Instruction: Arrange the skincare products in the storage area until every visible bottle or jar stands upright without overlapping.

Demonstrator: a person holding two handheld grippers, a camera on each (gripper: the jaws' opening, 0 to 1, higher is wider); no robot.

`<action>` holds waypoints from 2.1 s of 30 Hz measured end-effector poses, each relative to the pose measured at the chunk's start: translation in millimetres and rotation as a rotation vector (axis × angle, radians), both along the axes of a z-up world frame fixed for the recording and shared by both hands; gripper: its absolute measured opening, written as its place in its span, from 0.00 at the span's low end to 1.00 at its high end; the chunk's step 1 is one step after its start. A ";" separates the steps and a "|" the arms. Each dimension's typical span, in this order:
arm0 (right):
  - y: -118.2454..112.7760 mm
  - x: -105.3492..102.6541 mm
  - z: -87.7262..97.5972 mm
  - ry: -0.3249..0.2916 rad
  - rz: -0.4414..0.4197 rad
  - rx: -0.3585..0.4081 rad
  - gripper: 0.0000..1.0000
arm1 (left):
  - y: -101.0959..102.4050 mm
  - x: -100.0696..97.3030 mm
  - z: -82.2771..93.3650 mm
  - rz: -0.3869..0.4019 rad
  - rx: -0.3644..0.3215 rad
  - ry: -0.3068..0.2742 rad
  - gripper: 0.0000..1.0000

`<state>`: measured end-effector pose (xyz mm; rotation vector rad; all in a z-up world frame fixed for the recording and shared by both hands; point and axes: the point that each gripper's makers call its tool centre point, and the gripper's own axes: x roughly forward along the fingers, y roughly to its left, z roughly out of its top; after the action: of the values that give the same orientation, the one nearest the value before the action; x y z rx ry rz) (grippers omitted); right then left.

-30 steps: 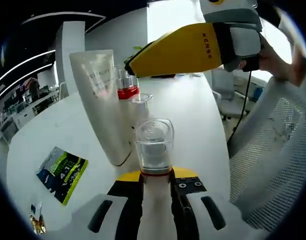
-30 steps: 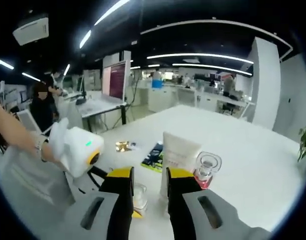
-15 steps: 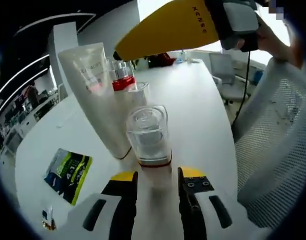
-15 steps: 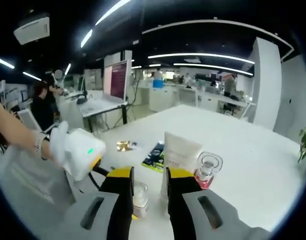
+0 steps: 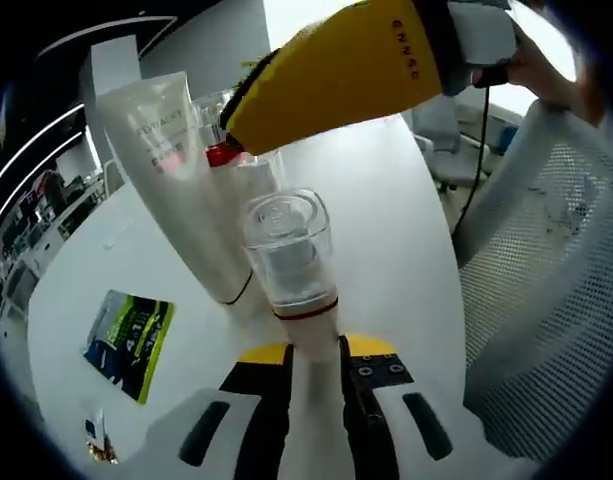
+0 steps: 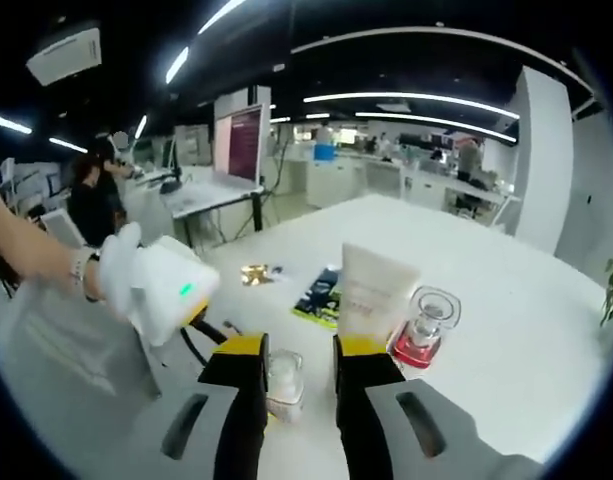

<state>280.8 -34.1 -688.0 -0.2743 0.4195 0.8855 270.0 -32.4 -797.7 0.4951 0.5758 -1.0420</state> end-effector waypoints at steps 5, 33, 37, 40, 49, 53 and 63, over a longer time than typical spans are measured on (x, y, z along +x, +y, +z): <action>-0.5 -7.6 -17.7 0.028 0.044 -0.100 0.25 | 1.9 -3.5 -1.5 -0.015 0.029 0.014 0.16; 8.7 -29.8 -26.4 0.076 0.158 -0.121 0.18 | 4.1 0.9 23.1 -0.144 0.046 -0.138 0.37; 11.9 -34.4 -26.1 0.066 0.193 -0.127 0.18 | 3.1 -5.1 18.1 -0.185 0.062 -0.133 0.34; 12.8 -37.2 -26.0 0.064 0.208 -0.129 0.18 | 0.4 -11.4 17.8 -0.215 0.054 -0.123 0.29; 16.1 -45.0 -26.6 0.085 0.259 -0.114 0.17 | -8.9 -19.4 24.2 -0.251 0.027 -0.139 0.31; 17.2 -44.2 -26.8 0.085 0.261 -0.109 0.18 | -8.4 -18.9 25.4 -0.248 0.022 -0.138 0.31; 12.9 -34.5 -27.6 0.084 0.194 -0.123 0.16 | 0.3 -0.1 24.6 -0.092 0.022 -0.125 0.30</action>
<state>246.3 -21.3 -715.6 -0.3969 0.5324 1.0651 269.8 -32.1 -773.1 0.6066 0.4576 -1.0842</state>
